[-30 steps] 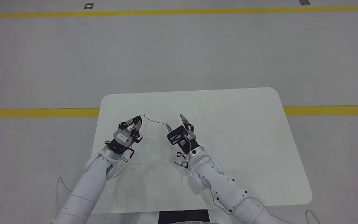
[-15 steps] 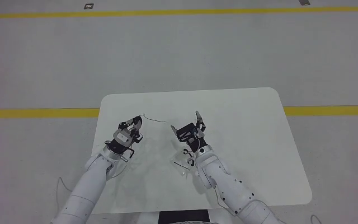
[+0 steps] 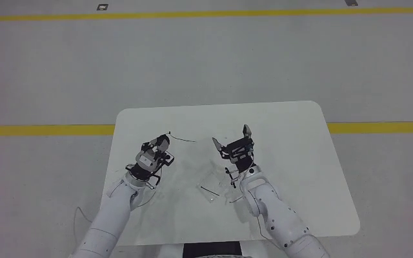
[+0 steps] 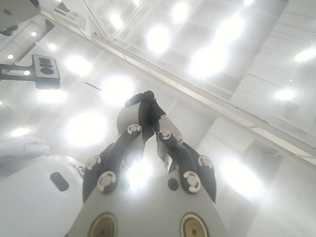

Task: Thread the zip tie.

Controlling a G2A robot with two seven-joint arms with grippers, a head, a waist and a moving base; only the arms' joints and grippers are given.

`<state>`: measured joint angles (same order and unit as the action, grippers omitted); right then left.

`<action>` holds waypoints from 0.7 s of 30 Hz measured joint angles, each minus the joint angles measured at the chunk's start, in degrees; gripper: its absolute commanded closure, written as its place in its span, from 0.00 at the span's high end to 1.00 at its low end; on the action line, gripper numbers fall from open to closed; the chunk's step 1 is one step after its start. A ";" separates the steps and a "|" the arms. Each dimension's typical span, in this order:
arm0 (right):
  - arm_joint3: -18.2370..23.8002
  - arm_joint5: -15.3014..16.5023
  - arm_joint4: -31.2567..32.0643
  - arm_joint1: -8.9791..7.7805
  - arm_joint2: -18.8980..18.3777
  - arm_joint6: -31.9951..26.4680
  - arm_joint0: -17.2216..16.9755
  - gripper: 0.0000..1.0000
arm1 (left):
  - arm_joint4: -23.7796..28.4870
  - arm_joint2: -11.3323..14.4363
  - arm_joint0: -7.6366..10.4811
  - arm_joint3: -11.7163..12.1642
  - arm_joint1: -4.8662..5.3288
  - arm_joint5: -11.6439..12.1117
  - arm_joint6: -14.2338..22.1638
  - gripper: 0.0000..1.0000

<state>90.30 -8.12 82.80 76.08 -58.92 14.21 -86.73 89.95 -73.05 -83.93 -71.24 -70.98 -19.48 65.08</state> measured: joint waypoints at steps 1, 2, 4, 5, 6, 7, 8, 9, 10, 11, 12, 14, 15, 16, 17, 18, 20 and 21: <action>0.48 0.34 -0.31 -0.04 -0.34 0.35 -0.30 1.00 | 0.00 0.11 0.02 -0.04 -0.27 0.00 -0.07 0.00; 0.76 0.73 -0.65 -0.05 -0.48 0.65 -0.45 1.00 | 0.00 0.18 0.06 -0.07 -0.42 0.00 -0.18 0.00; 0.90 0.97 -0.89 -0.05 -0.52 0.85 -0.51 1.00 | 0.00 0.27 0.10 -0.10 -0.54 0.00 -0.28 0.00; 0.89 0.96 -0.89 -0.05 -0.51 0.84 -0.50 1.00 | 0.00 0.27 0.11 -0.10 -0.54 0.00 -0.28 0.00; 0.87 0.94 -0.88 -0.05 -0.50 0.83 -0.50 1.00 | 0.00 0.27 0.11 -0.10 -0.53 0.00 -0.28 0.00; 0.86 0.93 -0.87 -0.05 -0.50 0.81 -0.49 1.00 | 0.00 0.27 0.11 -0.10 -0.53 0.00 -0.28 0.00; 0.86 0.92 -0.86 -0.04 -0.49 0.81 -0.49 1.00 | 0.00 0.27 0.10 -0.10 -0.52 0.00 -0.28 0.00; 0.86 0.92 -0.86 -0.04 -0.49 0.81 -0.49 1.00 | 0.00 0.26 0.10 -0.10 -0.52 0.00 -0.28 0.00; 0.86 0.92 -0.86 -0.04 -0.49 0.81 -0.49 1.00 | 0.00 0.26 0.10 -0.10 -0.52 0.00 -0.27 0.00; 0.86 0.92 -0.85 -0.04 -0.49 0.81 -0.49 1.00 | 0.00 0.26 0.10 -0.10 -0.52 0.00 -0.27 0.00; 0.86 0.92 -0.85 -0.04 -0.49 0.81 -0.49 1.00 | 0.00 0.26 0.10 -0.10 -0.52 0.00 -0.27 0.00; 0.86 0.92 -0.85 -0.04 -0.49 0.81 -0.49 1.00 | 0.00 0.26 0.10 -0.10 -0.52 0.00 -0.27 0.00; 0.86 0.92 -0.85 -0.04 -0.49 0.81 -0.49 1.00 | 0.00 0.26 0.10 -0.10 -0.52 0.00 -0.27 0.00; 0.86 0.92 -0.85 -0.04 -0.49 0.81 -0.49 1.00 | 0.00 0.26 0.10 -0.10 -0.52 0.00 -0.27 0.00; 0.86 0.92 -0.85 -0.04 -0.49 0.81 -0.49 1.00 | 0.00 0.26 0.10 -0.10 -0.52 0.00 -0.27 0.00; 0.86 0.92 -0.85 -0.04 -0.49 0.81 -0.49 1.00 | 0.00 0.26 0.10 -0.10 -0.52 0.00 -0.27 0.00; 0.86 0.92 -0.85 -0.04 -0.49 0.81 -0.49 1.00 | 0.00 0.26 0.10 -0.10 -0.52 0.00 -0.27 0.00; 0.86 0.92 -0.85 -0.04 -0.49 0.81 -0.49 1.00 | 0.00 0.26 0.10 -0.10 -0.52 0.00 -0.27 0.00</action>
<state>91.16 -7.20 81.95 76.03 -59.41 15.02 -87.22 89.95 -72.79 -83.82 -71.34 -71.50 -19.48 64.80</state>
